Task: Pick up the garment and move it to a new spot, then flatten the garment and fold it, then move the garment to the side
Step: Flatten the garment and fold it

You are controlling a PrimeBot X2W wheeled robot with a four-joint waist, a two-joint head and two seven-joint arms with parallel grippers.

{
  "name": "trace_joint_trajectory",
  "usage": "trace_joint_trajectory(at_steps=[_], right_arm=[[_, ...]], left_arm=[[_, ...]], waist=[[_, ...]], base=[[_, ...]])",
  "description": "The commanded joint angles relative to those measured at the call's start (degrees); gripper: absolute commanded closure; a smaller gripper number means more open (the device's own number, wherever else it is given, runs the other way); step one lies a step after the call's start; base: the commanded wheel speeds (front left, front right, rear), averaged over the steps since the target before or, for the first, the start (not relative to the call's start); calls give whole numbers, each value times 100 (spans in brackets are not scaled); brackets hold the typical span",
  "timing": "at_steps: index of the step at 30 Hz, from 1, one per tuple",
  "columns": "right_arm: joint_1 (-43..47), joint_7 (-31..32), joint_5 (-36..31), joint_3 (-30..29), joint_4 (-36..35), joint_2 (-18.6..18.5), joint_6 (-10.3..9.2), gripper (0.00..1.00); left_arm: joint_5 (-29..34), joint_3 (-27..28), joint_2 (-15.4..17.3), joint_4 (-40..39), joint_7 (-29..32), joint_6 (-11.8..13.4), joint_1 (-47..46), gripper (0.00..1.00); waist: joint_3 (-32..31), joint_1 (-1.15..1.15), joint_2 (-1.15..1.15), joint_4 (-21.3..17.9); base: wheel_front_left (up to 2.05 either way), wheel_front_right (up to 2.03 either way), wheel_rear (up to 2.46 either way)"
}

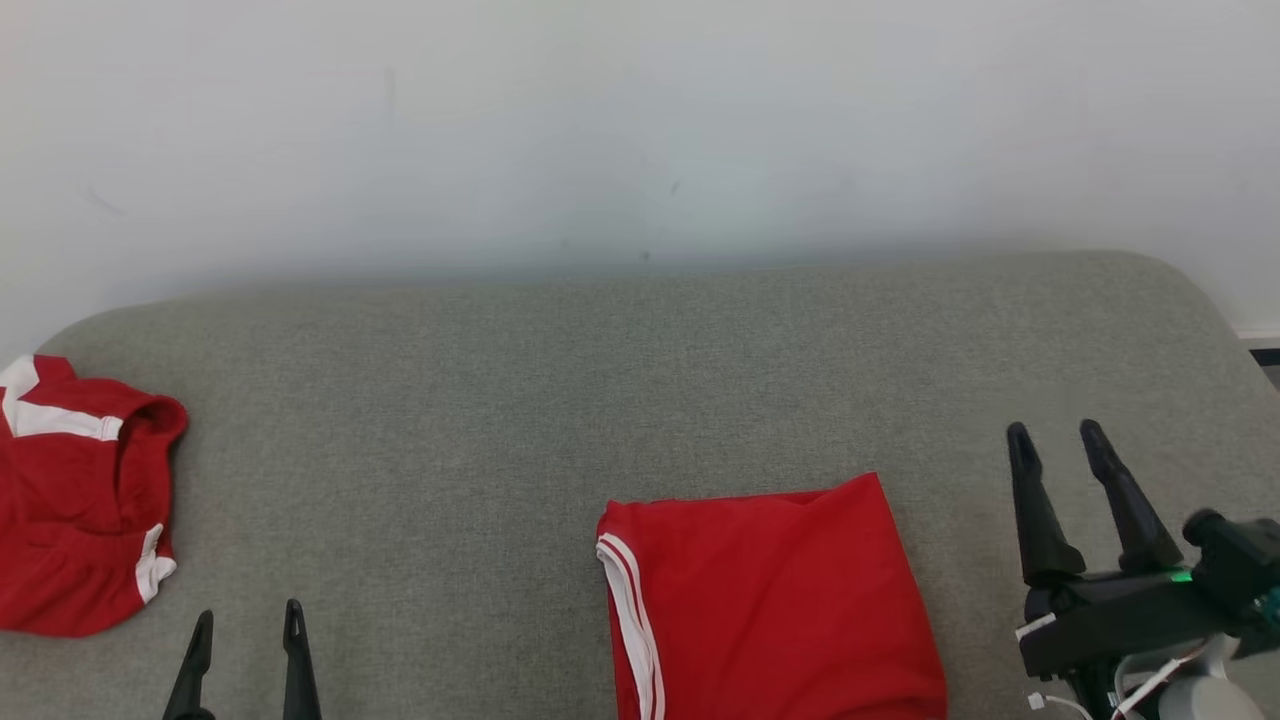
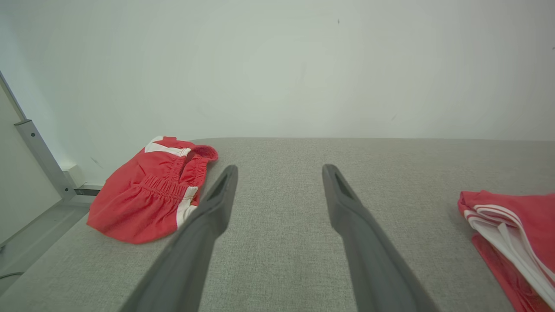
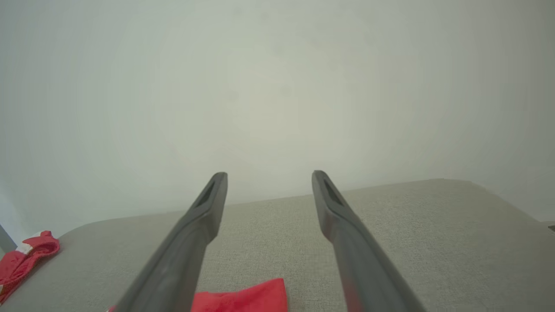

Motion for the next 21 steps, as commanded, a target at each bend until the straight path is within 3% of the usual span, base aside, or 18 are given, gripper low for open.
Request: trace_joint_trajectory(at_steps=[1, 9, 21], right_arm=[[135, -90, -109, -88, -48, 69, -14, 0], [661, -349, -497, -517, -55, 341, -14, 0], [1004, -693, -693, -336, 320, 442, -14, 0]], left_arm=[[-50, 7, 31, 0, -17, 21, 40, 0], [-49, 12, 118, 35, -17, 36, 11, 0], [172, -276, 259, 120, 131, -41, -22, 0]], waist=[[-6, 0, 0, -31], [-73, 0, 0, -98], [-138, 0, 0, -70]], base=[[0, 0, 0], [0, 0, 0], [0, 0, 0]])
